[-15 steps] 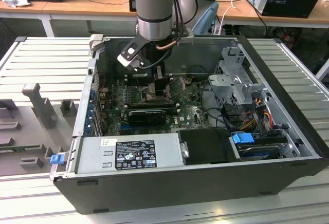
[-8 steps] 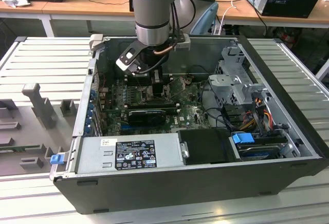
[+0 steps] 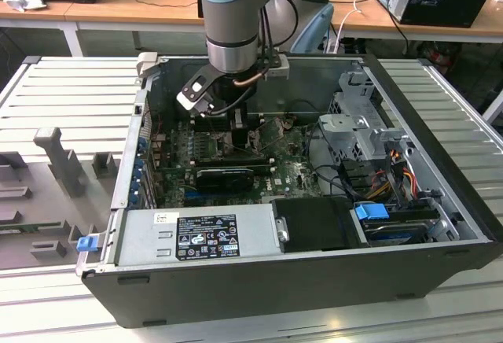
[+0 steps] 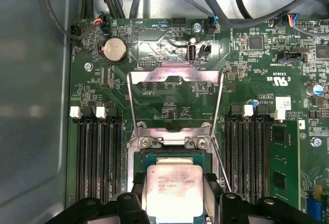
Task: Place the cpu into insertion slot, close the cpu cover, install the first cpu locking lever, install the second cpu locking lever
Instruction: 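Place the cpu into insertion slot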
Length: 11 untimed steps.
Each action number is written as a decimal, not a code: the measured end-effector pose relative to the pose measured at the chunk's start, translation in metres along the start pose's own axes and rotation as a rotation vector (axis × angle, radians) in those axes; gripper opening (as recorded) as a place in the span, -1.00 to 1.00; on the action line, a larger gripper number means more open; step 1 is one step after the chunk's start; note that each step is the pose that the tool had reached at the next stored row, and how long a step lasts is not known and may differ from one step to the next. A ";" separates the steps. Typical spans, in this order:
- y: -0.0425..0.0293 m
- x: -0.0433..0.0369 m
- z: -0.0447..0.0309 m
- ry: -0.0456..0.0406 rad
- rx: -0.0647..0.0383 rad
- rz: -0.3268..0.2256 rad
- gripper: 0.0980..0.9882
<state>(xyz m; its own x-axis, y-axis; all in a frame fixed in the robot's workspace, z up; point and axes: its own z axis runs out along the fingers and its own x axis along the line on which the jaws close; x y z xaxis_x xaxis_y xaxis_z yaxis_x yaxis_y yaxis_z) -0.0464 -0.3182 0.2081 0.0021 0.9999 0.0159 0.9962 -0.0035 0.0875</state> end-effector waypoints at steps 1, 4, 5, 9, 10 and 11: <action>0.0000 0.0001 0.0005 -0.0001 0.000 0.000 -0.03; -0.0002 0.0002 0.0028 -0.0001 0.000 0.001 -0.03; -0.0002 0.0003 0.0034 -0.0001 0.000 0.001 -0.03; -0.0005 0.0004 0.0063 -0.0002 0.000 0.001 -0.03; -0.0006 0.0004 0.0073 -0.0003 0.000 0.001 -0.03; -0.0006 0.0004 0.0074 -0.0005 0.000 0.001 -0.03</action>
<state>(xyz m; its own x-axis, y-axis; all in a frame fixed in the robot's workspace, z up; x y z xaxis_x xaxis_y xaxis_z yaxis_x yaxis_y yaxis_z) -0.0464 -0.3176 0.2006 0.0033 0.9999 0.0155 0.9962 -0.0047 0.0873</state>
